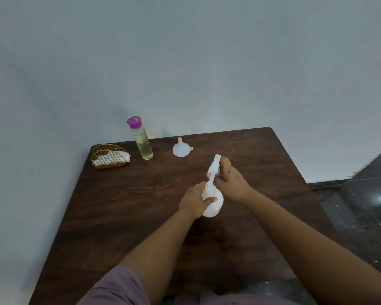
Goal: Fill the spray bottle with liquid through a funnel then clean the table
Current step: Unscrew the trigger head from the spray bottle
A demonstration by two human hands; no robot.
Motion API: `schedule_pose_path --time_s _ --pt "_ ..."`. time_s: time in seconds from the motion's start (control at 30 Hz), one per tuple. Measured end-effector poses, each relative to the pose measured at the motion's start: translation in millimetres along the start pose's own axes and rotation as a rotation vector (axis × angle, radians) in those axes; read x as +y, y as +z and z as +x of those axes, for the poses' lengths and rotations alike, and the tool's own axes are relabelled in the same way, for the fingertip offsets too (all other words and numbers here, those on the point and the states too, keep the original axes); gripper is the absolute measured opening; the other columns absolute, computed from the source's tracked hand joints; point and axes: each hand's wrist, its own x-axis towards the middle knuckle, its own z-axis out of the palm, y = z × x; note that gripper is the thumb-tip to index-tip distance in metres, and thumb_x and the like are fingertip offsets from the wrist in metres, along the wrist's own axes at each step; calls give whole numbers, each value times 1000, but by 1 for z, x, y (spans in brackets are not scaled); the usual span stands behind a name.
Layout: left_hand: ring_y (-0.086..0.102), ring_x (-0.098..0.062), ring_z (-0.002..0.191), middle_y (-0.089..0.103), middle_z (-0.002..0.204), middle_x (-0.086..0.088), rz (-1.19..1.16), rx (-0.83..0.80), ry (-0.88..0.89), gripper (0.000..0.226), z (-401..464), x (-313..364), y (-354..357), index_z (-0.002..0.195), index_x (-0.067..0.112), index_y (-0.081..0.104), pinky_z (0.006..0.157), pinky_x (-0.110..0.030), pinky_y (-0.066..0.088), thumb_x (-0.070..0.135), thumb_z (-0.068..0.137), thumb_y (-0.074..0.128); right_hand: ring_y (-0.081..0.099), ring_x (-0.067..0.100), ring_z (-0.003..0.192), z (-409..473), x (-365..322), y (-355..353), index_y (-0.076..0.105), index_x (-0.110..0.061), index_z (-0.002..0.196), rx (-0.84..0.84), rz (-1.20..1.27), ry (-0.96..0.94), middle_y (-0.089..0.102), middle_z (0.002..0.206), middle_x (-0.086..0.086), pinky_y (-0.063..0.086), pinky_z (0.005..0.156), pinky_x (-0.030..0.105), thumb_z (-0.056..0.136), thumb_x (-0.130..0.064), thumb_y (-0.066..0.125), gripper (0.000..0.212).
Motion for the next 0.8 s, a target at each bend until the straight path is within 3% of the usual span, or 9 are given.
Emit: schedule_pose_path --time_s 0.3,0.43,0.53,0.7,0.8 --pt "45 -25 132 48 145 -2 120 -76 -9 58 2 4 -5 144 23 37 108 -44 42 35 93 62 68 21 92 -4 -42 -23 43 -16 117 220 359 243 64 104 5 59 81 46 88 -13 61 33" --pt "43 -25 134 46 146 -2 166 -94 24 60 2 1 -9 146 22 34 107 -43 40 35 94 61 72 15 81 -10 -65 -34 43 -10 122 362 449 309 63 108 7 60 79 42 92 -15 57 33" --pt "43 -26 135 46 147 -2 195 -101 49 61 4 -2 -12 146 22 34 107 -43 41 36 93 62 72 22 83 -12 -79 -44 44 -8 117 433 601 380 62 110 12 59 81 43 89 -13 61 33" --pt "43 -27 135 46 147 -4 241 -123 92 63 4 -1 -16 148 18 33 107 -42 41 36 94 61 73 24 81 -19 -97 -54 49 -9 114 468 568 381 64 107 12 60 77 41 87 -14 63 32" --pt "43 -27 135 45 148 -4 252 -124 104 64 6 -1 -18 148 18 32 107 -41 41 37 94 61 73 18 77 -28 -106 -56 48 -14 113 486 412 339 67 101 6 59 80 42 89 -25 61 29"
